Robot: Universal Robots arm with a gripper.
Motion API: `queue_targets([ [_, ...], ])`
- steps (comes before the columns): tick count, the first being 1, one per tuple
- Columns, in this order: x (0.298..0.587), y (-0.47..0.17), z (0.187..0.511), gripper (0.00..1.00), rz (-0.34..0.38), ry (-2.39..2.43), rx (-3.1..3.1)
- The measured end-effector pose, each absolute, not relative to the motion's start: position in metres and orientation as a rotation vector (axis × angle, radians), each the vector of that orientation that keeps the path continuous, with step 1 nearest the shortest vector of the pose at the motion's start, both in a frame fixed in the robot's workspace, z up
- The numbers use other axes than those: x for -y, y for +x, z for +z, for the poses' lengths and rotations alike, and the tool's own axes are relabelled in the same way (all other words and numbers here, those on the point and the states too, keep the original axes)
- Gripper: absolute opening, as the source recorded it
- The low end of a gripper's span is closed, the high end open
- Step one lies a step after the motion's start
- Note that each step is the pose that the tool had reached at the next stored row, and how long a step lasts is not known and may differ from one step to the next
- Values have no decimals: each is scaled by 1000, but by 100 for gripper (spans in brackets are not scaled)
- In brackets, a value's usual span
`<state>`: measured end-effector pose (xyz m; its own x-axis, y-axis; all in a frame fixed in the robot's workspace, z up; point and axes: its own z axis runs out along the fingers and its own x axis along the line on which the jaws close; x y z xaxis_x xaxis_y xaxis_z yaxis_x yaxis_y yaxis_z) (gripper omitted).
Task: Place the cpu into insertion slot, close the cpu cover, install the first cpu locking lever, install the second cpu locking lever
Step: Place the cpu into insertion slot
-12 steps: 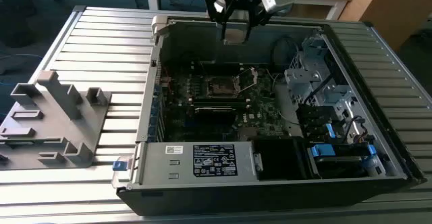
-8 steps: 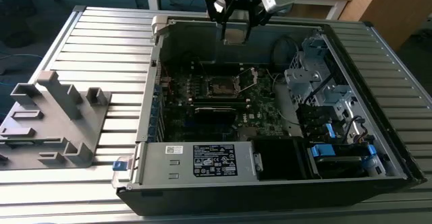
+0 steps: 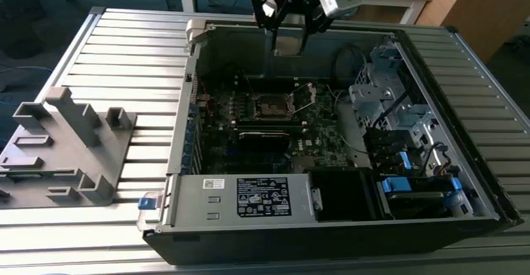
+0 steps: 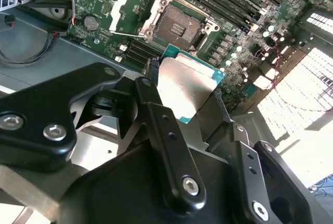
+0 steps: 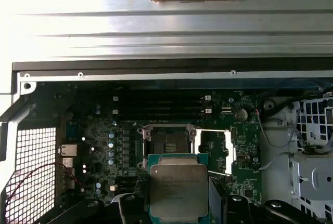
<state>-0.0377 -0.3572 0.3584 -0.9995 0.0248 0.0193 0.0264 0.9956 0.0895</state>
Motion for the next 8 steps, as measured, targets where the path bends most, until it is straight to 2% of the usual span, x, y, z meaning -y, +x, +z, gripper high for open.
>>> queue_targets([
  [8,357,-39,351,54,-140,-40,3120],
])
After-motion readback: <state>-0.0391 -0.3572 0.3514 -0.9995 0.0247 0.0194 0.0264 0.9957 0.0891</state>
